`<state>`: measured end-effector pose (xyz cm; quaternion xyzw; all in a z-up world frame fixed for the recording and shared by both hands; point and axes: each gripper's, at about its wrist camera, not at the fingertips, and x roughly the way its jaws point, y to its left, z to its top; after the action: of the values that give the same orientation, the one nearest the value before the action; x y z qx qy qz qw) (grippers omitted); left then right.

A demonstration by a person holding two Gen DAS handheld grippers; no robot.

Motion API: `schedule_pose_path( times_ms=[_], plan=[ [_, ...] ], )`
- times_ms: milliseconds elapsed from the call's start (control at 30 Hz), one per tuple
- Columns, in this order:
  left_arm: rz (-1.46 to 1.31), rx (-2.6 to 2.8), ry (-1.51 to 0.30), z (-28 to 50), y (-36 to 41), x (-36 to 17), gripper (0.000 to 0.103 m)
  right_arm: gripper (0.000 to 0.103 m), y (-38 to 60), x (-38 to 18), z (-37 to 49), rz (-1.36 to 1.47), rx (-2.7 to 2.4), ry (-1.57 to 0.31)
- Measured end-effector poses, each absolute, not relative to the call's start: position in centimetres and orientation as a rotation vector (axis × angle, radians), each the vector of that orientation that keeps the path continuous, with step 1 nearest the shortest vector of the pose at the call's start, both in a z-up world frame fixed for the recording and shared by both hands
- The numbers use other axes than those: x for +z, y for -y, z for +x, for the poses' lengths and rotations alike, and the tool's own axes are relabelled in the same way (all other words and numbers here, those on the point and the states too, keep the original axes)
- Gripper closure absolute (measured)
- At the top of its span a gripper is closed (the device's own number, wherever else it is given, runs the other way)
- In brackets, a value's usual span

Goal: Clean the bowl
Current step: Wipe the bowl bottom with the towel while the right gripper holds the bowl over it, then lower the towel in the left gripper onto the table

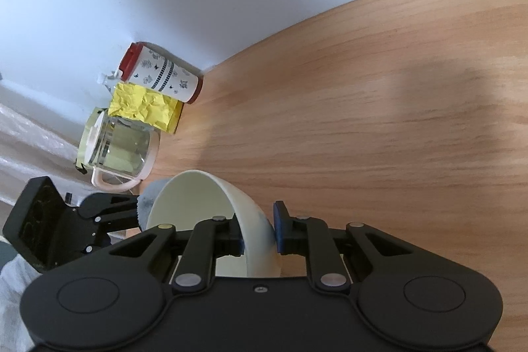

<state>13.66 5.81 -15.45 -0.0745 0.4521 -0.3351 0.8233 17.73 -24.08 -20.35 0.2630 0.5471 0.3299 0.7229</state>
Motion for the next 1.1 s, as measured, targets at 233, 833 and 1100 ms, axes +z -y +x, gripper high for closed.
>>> schedule_pose_path(
  times_ms=[233, 833, 1100],
  plan=[
    [-0.645, -0.675, -0.955, 15.3, -8.8, -16.6, 0.088, 0.084, 24.6, -20.3, 17.1, 0.579, 0.730, -1.206],
    [-1.061, -0.541, -0.940, 14.0, -11.0, -19.8, 0.088, 0.082, 22.1, -20.4, 16.8, 0.543, 0.745, -1.200],
    [-1.112, -0.499, -0.973, 13.5, -11.1, -20.7, 0.088, 0.082, 23.1, -20.3, 17.1, 0.615, 0.730, -1.181]
  ],
)
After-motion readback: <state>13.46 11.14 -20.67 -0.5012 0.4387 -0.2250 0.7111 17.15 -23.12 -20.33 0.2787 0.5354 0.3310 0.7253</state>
